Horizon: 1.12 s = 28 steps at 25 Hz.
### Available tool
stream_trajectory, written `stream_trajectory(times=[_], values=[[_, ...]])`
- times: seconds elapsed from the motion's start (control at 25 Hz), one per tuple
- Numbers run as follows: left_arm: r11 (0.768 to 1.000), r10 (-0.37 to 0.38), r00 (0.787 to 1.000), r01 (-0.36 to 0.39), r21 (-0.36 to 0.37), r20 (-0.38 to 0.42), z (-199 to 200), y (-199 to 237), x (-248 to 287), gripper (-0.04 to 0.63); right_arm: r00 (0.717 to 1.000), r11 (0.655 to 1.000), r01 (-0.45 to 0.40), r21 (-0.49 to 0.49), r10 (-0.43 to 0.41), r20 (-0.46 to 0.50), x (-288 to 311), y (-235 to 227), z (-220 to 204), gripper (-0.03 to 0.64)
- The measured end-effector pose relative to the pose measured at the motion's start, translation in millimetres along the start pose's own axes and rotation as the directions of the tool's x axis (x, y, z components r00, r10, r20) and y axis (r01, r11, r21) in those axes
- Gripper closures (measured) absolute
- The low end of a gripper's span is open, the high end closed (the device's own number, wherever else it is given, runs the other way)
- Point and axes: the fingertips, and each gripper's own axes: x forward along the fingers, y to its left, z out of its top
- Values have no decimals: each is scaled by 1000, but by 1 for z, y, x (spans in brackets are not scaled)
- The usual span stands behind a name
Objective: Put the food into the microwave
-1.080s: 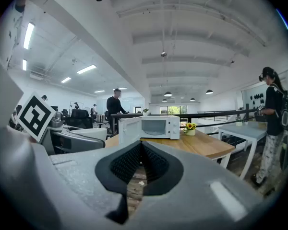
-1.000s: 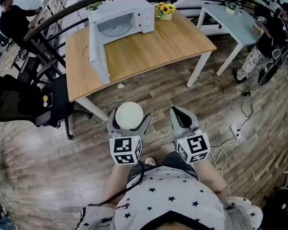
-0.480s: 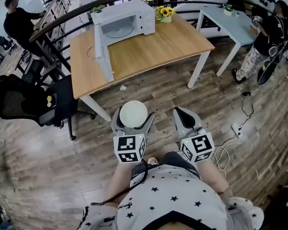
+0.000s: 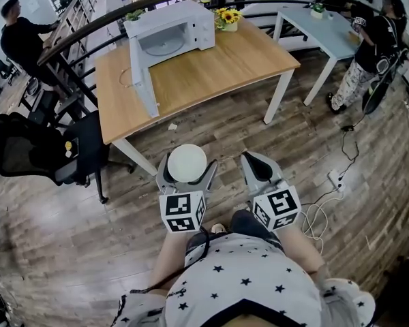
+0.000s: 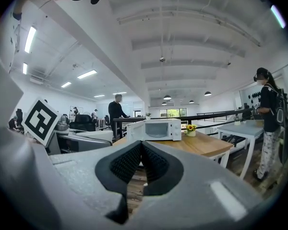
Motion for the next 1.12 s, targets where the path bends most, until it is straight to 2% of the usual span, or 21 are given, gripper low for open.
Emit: stream_trajectory(times=[0.48,1.12], values=[[1000,24,1000,-24,-8,-10,7,10,27,74,997,997,-73,19,73,-9,34,-8,0,611],[999,46,999,-46,-1,14,28,27,132,74,995,995,-98,-14,98,9,120,-91,12,611]])
